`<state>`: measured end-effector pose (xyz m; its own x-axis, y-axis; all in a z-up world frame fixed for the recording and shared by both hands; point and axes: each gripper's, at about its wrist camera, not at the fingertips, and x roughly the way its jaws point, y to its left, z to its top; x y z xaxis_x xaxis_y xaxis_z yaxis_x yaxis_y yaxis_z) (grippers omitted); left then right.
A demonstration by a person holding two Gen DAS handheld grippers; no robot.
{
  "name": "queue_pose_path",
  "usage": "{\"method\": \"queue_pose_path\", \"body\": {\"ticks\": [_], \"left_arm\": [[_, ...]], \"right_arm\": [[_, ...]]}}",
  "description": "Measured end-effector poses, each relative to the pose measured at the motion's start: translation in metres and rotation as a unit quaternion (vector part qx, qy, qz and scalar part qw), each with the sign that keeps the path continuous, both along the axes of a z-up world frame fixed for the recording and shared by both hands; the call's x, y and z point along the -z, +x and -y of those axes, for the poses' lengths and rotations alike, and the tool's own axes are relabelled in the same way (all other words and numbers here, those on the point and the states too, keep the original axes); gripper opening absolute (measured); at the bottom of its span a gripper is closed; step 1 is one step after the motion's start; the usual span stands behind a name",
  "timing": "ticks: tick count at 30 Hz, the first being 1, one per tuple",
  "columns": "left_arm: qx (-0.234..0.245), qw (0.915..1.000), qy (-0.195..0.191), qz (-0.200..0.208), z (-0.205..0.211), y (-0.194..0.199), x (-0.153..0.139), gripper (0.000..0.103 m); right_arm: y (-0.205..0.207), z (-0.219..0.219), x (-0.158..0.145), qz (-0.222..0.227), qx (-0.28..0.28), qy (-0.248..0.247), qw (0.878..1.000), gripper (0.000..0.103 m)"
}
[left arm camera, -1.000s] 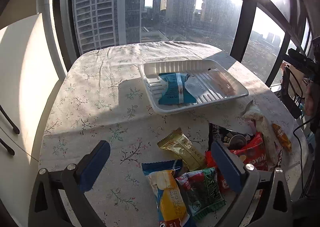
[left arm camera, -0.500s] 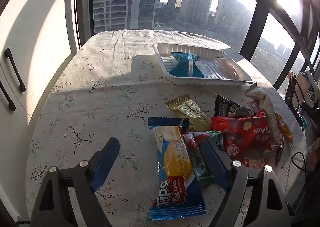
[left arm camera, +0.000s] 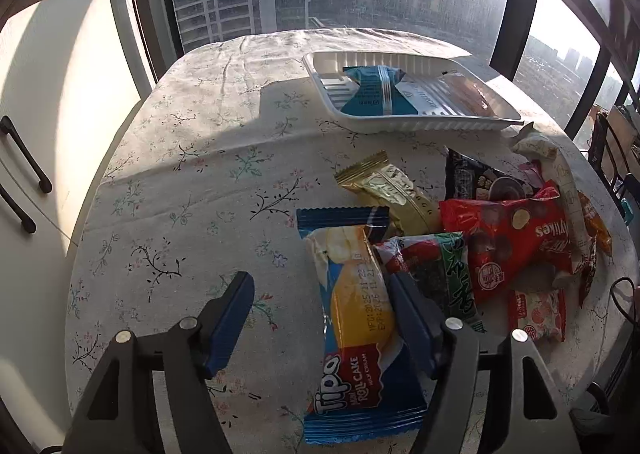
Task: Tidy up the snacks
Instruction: 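Grasp the Tipo roll cake with the left tool while the right tool withdraws, then grasp the orange candy stick packet with the right tool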
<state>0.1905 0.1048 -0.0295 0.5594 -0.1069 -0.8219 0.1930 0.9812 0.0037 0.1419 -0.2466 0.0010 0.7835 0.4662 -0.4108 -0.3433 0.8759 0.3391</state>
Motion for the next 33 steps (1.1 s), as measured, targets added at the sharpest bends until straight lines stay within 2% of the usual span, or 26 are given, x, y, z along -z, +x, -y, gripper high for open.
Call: {"method": "queue_pose_path", "body": {"ticks": [7,10,14,21,27,33], "left_arm": [[0.016,0.9993,0.032,-0.014,0.012,0.005,0.012,0.04],[0.023,0.9989,0.038,-0.012,0.016,0.006,0.013,0.032],[0.024,0.9989,0.041,-0.006,0.018,0.007,0.013,0.03],[0.01,0.9998,0.016,0.004,0.006,0.006,0.01,0.028],[-0.008,0.9996,-0.016,0.02,-0.01,0.001,0.003,0.028],[-0.012,0.9991,-0.031,0.027,-0.014,-0.004,0.002,0.028]], "right_arm": [[-0.001,0.002,0.004,-0.006,0.002,-0.002,1.0,0.091],[-0.002,0.002,0.006,-0.009,0.002,-0.003,1.0,0.091],[-0.002,-0.001,0.008,-0.012,-0.001,-0.007,1.0,0.091],[-0.002,-0.011,0.009,-0.022,0.001,-0.039,0.999,0.082],[0.021,0.008,0.032,-0.108,0.048,-0.058,0.991,0.065],[0.041,0.011,0.055,-0.172,0.075,-0.101,0.977,0.055]]}}
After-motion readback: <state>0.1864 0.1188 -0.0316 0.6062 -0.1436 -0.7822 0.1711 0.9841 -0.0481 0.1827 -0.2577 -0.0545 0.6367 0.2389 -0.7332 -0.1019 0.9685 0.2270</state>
